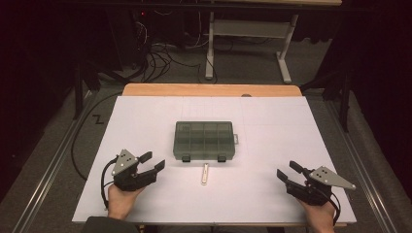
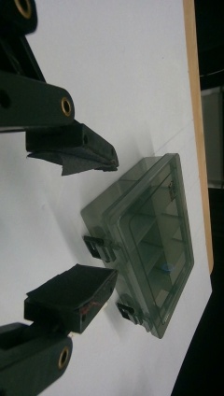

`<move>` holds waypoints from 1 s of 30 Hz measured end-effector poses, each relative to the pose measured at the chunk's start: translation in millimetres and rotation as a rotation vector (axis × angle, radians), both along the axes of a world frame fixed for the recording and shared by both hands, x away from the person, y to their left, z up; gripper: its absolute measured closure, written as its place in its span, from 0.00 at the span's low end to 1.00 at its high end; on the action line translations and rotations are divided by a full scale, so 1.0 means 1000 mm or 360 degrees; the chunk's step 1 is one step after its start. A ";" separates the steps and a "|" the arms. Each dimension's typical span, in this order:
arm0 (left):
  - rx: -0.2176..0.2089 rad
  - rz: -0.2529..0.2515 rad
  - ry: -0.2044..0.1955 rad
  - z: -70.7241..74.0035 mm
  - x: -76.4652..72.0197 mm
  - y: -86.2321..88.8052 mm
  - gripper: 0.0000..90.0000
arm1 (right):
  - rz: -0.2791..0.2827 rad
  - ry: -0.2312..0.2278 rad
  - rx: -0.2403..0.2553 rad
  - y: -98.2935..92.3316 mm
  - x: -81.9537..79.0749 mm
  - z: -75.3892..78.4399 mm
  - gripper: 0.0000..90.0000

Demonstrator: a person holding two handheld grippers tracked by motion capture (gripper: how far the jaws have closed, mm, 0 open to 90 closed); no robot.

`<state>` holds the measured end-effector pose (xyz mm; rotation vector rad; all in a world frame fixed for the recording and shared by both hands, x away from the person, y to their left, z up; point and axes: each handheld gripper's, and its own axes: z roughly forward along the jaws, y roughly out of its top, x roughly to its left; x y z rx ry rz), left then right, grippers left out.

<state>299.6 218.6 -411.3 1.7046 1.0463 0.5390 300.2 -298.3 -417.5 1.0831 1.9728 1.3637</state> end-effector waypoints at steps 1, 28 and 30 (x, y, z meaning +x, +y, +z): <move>-0.0002 -0.0002 0.0002 0.000 0.000 0.000 0.44 | 0.0002 0.0002 -0.0005 0.000 0.000 0.000 0.46; -0.0006 -0.0014 -0.0004 0.000 0.000 -0.001 0.44 | 0.0005 -0.0001 0.0003 0.002 0.000 0.001 0.46; -0.0007 -0.0014 -0.0004 0.000 0.000 -0.001 0.44 | 0.0008 -0.0001 0.0005 0.002 0.000 0.001 0.46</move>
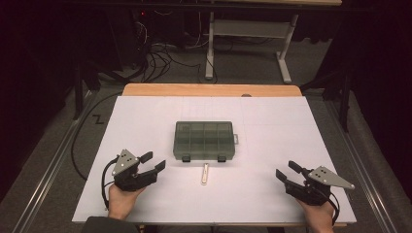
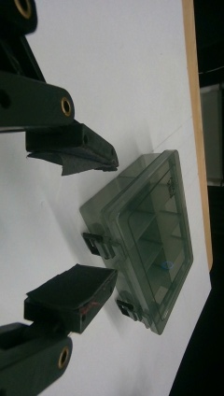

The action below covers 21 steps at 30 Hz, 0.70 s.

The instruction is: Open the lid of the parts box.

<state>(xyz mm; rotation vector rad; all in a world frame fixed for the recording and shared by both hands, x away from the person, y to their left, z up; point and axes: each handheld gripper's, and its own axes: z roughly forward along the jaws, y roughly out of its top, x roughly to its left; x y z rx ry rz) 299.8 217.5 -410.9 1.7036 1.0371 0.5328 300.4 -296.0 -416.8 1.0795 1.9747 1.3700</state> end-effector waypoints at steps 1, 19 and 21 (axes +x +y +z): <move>-0.0004 -0.0003 -0.0001 0.000 0.000 0.000 0.44 | 0.0001 0.0000 0.0002 0.000 0.000 0.000 0.46; 0.0025 -0.0014 -0.0021 0.000 0.002 -0.003 0.44 | 0.0036 -0.0006 0.0002 0.006 0.003 0.001 0.46; 0.0026 -0.0017 -0.0024 0.001 0.002 -0.004 0.44 | 0.0041 -0.0011 -0.0001 0.006 0.003 0.001 0.46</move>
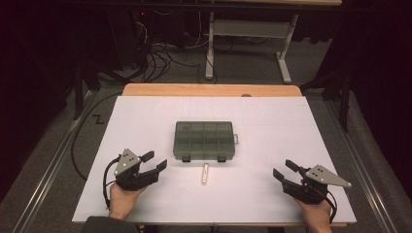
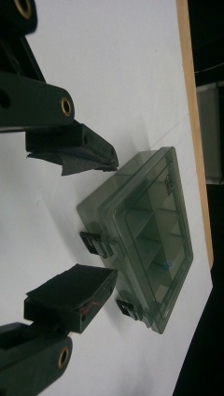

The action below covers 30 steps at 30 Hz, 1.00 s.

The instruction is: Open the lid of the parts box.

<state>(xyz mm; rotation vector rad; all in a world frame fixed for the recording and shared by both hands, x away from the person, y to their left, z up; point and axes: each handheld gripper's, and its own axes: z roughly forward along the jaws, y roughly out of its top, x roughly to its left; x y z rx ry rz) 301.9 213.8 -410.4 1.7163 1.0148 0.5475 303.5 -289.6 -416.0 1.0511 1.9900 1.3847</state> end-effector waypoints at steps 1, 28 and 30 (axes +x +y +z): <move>0.0000 0.0000 -0.0001 0.000 0.000 0.000 0.44 | 0.0002 -0.0001 0.0000 0.000 0.000 0.000 0.46; 0.0019 -0.0014 0.0000 -0.002 0.009 -0.007 0.45 | 0.0077 0.0002 0.0016 0.019 0.011 0.000 0.46; 0.0020 -0.0014 -0.0004 -0.001 0.010 -0.008 0.45 | 0.0079 0.0006 0.0016 0.019 0.012 0.000 0.46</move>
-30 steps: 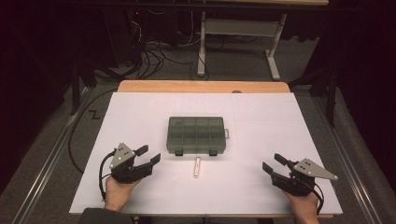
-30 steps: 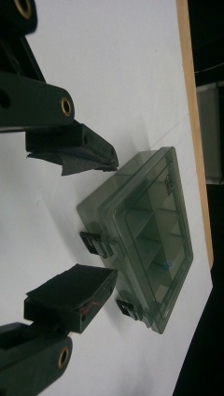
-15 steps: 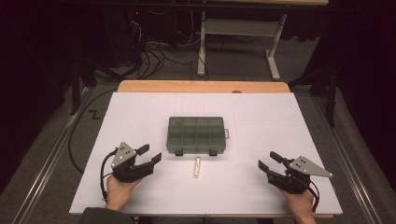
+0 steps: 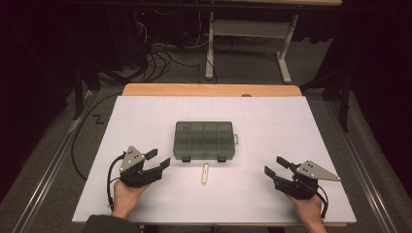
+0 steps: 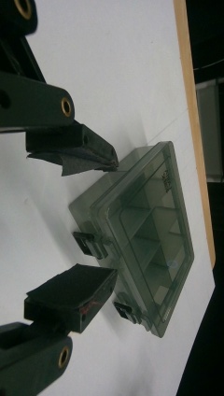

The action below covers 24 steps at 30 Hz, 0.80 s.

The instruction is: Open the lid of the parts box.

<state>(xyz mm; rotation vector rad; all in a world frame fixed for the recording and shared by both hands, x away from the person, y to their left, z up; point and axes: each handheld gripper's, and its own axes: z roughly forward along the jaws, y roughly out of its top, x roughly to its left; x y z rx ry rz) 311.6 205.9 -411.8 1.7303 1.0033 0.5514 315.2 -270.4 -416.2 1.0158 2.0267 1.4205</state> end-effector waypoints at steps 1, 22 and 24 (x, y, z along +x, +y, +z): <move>0.0003 -0.0002 -0.0002 0.000 0.000 0.000 0.45 | -0.0001 0.0000 0.0003 0.000 0.000 0.000 0.46; 0.0033 -0.0014 -0.0004 0.000 0.006 -0.005 0.45 | 0.0028 -0.0007 -0.0024 0.012 0.011 0.001 0.45; 0.0029 -0.0013 -0.0004 0.000 0.006 -0.005 0.45 | 0.0034 -0.0007 -0.0026 0.015 0.013 0.001 0.45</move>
